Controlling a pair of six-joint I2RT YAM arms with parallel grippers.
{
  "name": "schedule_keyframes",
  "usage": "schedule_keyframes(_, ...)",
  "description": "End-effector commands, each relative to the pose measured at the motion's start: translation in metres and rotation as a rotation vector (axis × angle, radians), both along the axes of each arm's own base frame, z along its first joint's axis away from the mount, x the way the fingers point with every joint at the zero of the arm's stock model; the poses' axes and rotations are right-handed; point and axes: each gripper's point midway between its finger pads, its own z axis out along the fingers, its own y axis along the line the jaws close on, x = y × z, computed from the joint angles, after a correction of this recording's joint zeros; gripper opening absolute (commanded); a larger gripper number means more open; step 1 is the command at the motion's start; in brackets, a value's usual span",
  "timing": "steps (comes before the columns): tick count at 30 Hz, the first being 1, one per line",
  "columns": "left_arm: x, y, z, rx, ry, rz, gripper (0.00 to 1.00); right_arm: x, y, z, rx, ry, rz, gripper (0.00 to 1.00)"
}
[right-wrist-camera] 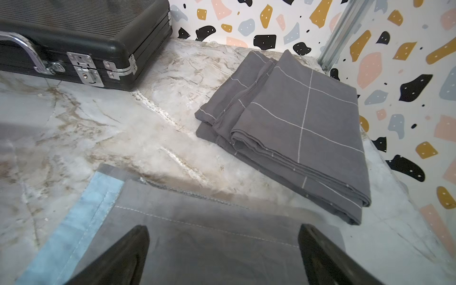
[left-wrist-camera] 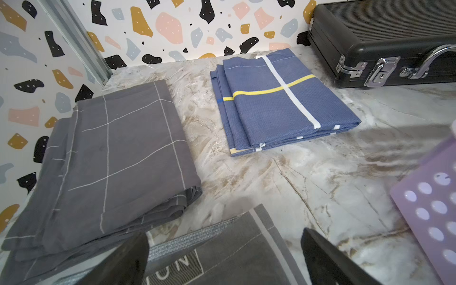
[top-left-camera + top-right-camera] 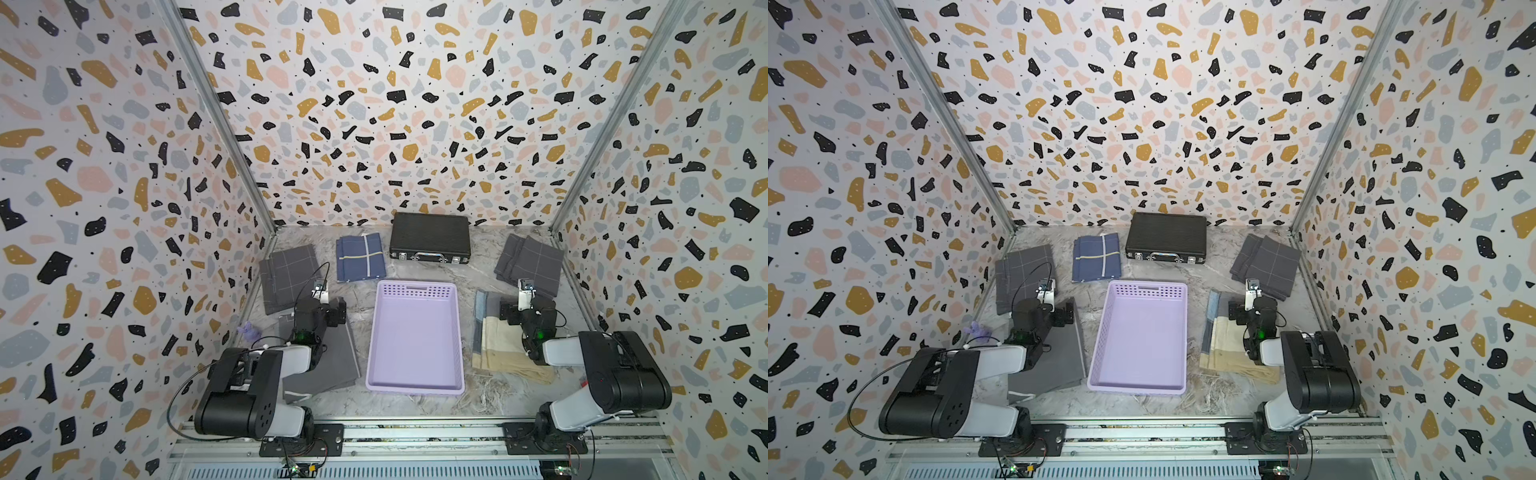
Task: Put the folded pillowcase in the basket
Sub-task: Adjust the basket at the center of the board.
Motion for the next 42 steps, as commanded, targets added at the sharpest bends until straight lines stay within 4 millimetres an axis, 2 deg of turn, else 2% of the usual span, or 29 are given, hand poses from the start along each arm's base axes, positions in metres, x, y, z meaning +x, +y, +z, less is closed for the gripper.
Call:
schedule_keyframes(1,0.0048,-0.0021,0.011,-0.018,-0.036,-0.009,1.0,0.0066,-0.0014,0.0103,0.008,-0.02,-0.01,1.0)
schedule_keyframes(35,0.0046,-0.0048,0.0123,-0.014,-0.042,-0.02,1.0,0.0066,-0.0013,0.011,0.006,-0.024,-0.007,1.0)
schedule_keyframes(41,0.0048,-0.0039,0.0117,-0.012,-0.038,-0.016,1.0,0.007,-0.0006,0.0109,0.012,-0.021,-0.003,1.0)
schedule_keyframes(42,0.0064,0.0009,0.0121,-0.015,-0.036,0.015,1.0,0.0065,-0.0018,0.0115,0.009,-0.024,-0.008,1.0)
